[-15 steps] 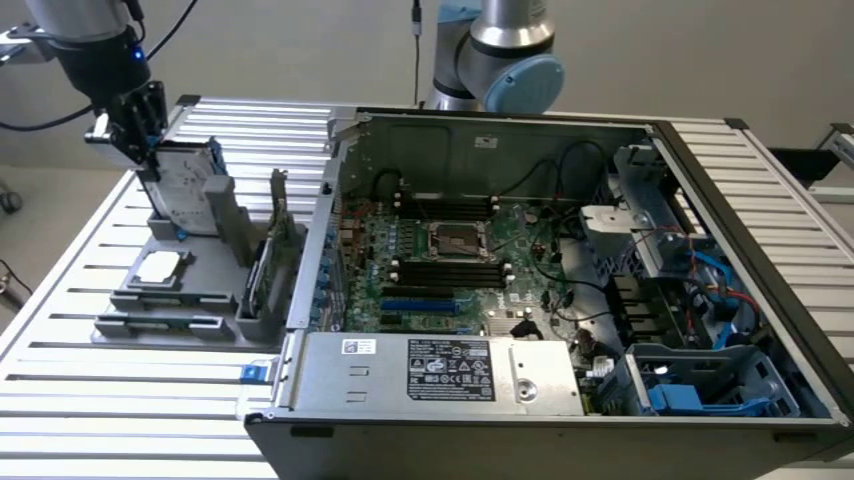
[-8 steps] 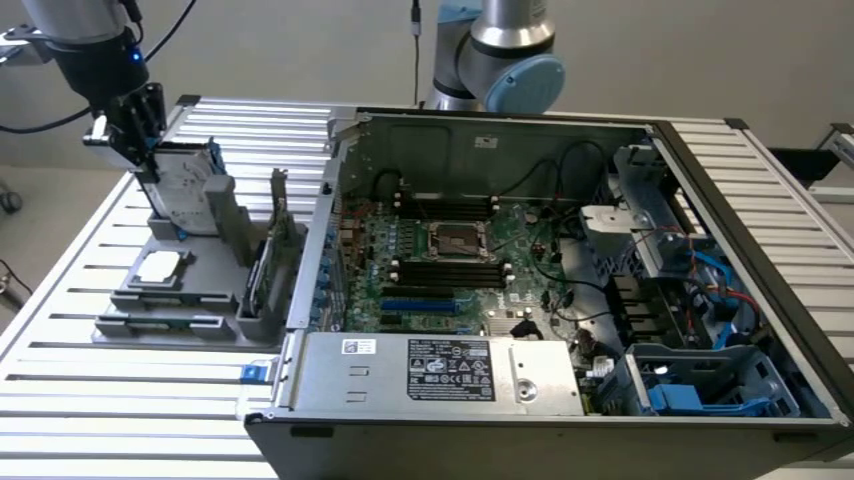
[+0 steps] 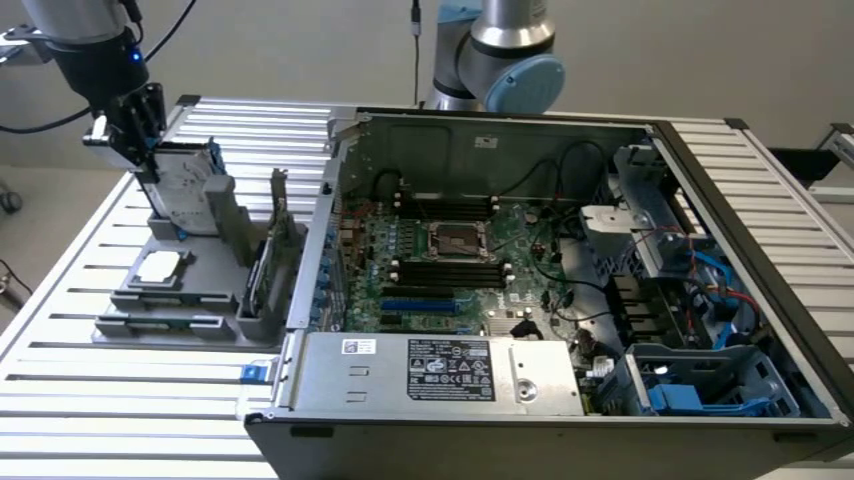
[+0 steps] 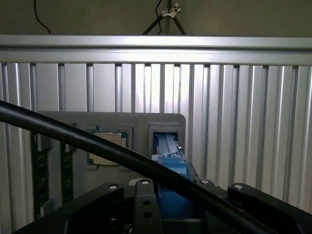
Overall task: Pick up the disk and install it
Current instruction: 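Pick up the disk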
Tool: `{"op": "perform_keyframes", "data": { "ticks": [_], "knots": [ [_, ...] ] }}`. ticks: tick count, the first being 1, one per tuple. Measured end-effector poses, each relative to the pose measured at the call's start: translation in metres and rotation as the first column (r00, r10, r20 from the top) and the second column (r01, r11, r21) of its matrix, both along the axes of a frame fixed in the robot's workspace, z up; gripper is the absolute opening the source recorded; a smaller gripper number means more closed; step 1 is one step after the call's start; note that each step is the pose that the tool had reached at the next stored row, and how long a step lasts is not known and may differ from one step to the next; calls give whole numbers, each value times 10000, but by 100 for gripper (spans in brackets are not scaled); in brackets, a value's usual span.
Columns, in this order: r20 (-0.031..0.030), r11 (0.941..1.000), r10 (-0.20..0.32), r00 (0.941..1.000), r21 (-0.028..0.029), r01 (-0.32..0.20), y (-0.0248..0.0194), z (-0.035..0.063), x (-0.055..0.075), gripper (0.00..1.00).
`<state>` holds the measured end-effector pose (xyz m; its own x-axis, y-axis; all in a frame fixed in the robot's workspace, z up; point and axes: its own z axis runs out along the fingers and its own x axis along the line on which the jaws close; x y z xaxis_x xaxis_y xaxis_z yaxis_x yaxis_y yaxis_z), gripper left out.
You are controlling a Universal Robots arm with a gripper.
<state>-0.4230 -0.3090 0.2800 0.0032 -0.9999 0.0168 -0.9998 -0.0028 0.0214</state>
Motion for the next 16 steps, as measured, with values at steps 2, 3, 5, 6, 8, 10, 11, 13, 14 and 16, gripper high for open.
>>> {"op": "perform_keyframes", "data": {
  "ticks": [2, 3, 5, 6, 8, 10, 11, 13, 14, 16],
  "knots": [
    [0, 10000, 0, 10000, 0, 0, 0, 1, 0, 33],
    [0, 10000, 0, 10000, 0, 0, 0, 9, 0, 33],
    [1, 10000, 0, 10000, 0, 0, 0, 41, 0, 33],
    [0, 10000, -1, 10000, 0, 1, 0, 60, 0, 33],
    [0, 10000, -1, 10000, 0, 1, 0, 109, 0, 33],
    [0, 10000, -1, 10000, 0, 1, 0, 185, 0, 33],
    [0, 10000, 0, 10000, 0, 0, 0, 233, 0, 33],
    [-1, 10000, 0, 10000, 0, 0, 0, 322, 0, 33],
    [0, 10000, 0, 10000, 0, 0, 0, 367, 0, 33],
    [0, 10000, 0, 10000, -1, 0, 0, 457, 0, 33]
  ]
}}
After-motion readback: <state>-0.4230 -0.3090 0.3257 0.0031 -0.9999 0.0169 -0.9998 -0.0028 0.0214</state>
